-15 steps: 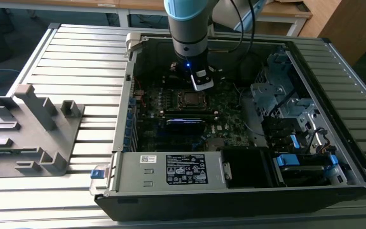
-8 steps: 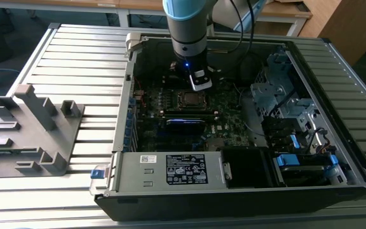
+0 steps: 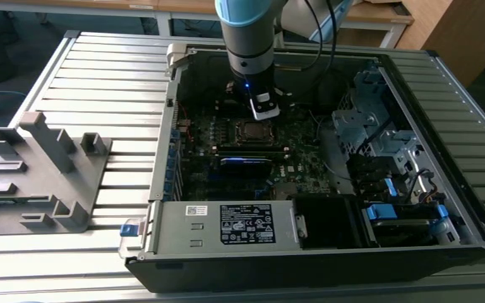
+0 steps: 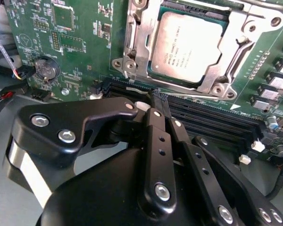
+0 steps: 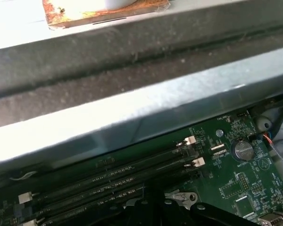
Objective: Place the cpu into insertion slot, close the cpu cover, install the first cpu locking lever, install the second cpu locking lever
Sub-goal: 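Install the first cpu locking lever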
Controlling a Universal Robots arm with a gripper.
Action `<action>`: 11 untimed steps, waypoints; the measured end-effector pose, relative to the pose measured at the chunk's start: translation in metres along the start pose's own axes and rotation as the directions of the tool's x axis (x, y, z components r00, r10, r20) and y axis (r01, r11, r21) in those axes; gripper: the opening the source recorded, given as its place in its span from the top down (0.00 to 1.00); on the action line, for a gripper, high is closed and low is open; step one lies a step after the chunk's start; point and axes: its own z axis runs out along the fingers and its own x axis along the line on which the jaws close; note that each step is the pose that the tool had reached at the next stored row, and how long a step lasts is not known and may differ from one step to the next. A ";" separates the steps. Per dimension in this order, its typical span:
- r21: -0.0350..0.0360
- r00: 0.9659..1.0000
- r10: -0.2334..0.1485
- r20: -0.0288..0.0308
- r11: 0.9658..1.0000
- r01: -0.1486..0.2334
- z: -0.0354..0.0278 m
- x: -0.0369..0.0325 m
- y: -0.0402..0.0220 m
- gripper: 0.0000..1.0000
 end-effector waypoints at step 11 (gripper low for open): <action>-0.006 1.000 -0.003 0.010 1.000 0.003 0.0014 0.0006 0.0010 0.89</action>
